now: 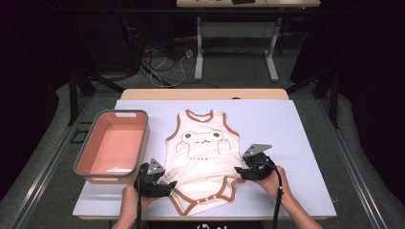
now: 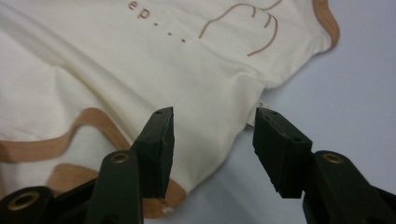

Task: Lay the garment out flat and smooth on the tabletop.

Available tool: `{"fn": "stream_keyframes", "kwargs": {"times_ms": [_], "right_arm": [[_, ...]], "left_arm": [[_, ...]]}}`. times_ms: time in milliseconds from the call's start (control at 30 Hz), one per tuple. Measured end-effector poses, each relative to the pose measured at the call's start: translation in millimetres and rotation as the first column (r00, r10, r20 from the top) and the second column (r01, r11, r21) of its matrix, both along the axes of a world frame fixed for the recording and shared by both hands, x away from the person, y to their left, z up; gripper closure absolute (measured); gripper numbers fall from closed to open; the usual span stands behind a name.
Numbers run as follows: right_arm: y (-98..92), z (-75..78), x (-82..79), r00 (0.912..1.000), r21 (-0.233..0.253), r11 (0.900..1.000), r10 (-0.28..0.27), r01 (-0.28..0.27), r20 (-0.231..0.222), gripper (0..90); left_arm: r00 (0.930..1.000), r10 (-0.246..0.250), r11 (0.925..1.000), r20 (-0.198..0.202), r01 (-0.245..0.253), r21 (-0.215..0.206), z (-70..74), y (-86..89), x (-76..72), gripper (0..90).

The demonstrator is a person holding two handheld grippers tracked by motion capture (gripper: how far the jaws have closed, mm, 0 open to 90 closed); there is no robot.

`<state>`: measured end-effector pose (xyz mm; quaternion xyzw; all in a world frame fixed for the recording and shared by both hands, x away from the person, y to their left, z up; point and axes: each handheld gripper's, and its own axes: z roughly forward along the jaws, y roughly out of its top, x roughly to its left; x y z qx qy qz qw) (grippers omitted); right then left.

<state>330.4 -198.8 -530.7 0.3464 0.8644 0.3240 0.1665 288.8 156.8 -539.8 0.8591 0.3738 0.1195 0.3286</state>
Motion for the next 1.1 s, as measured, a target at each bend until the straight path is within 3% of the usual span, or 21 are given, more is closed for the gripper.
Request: {"fn": "stream_keyframes", "kwargs": {"times_ms": [200, 300, 400, 567, 667, 800, 1000, 1100], "right_arm": [[5.6, 6.8, -13.0, 0.9985, 0.024, 0.998, 0.054, -0.054, 0.008, 47.5], [8.5, 7.5, -21.2, 0.9968, 0.028, 0.997, 0.078, -0.079, 0.013, 49.4], [12.8, 9.3, -29.3, 0.9949, 0.032, 0.994, 0.1, -0.1, 0.018, 51.1], [20.1, 11.5, -41.0, 0.9888, 0.041, 0.988, 0.148, -0.148, 0.02, 54.0], [24.6, 10.8, -47.8, 0.9838, 0.034, 0.983, 0.179, -0.179, 0.014, 56.1], [30.7, 7.1, -54.6, 0.9748, 0.027, 0.975, 0.223, -0.222, -0.013, 61.0], [41.6, -5.6, -58.3, 0.956, 0.021, 0.959, 0.283, -0.283, -0.076, 64.9], [45.3, -11.4, -58.5, 0.9508, 0.011, 0.956, 0.292, -0.292, -0.104, 68.2]], "left_arm": [[0.9981, -0.06, 0.9979, 0.007, 0.061, -0.022, 3.8, -12.1, -10.0, 24.6], [0.9959, -0.09, 0.9953, 0.003, 0.09, -0.034, 4.1, -17.0, -13.1, 24.7], [0.9926, -0.121, 0.9922, -0.005, 0.121, -0.029, 3.3, -21.4, -16.1, 26.9], [0.9917, -0.129, 0.9917, -0.004, 0.129, -0.006, -1.0, -24.0, -15.8, 39.8], [0.995, -0.1, 0.995, -0.008, 0.1, 0.004, -3.7, -20.0, -11.7, 44.6], [0.9997, -0.022, 0.9997, -0.011, 0.022, 0.009, -5.7, -8.1, -4.1, 46.9], [0.9974, 0.071, 0.9973, -0.011, -0.071, 0.016, -5.3, 6.5, 4.1, 47.5], [0.9951, 0.097, 0.9951, -0.023, -0.096, 0.024, -7.9, 10.5, 7.9, 47.3]]}}
